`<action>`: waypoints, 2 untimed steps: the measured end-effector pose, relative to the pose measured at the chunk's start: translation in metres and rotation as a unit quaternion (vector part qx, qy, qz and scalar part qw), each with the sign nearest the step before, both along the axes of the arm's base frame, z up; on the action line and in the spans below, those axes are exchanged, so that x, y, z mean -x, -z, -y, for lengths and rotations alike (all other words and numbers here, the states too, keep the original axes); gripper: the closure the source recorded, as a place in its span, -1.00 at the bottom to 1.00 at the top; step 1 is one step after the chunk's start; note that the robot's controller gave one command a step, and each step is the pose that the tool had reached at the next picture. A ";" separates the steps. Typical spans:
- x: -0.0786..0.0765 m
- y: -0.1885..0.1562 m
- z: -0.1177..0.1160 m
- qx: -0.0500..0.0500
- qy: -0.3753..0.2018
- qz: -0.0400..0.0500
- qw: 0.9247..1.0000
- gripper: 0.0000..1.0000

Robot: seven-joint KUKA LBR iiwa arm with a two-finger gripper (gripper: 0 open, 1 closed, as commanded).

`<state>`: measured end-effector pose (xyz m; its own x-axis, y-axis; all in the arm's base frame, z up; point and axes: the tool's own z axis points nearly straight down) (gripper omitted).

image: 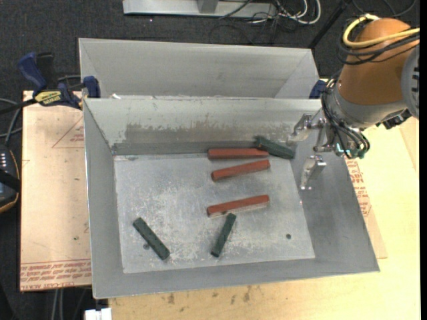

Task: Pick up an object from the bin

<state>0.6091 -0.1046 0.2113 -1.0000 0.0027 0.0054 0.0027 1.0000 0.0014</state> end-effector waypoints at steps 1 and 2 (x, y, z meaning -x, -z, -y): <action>-0.002 -0.004 0.000 0.001 -0.001 0.004 1.000 -1.00; 0.019 0.051 -0.015 0.001 0.011 0.006 1.000 -1.00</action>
Offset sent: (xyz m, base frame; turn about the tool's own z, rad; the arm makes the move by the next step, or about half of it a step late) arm -0.0460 0.0319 -0.1227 0.0534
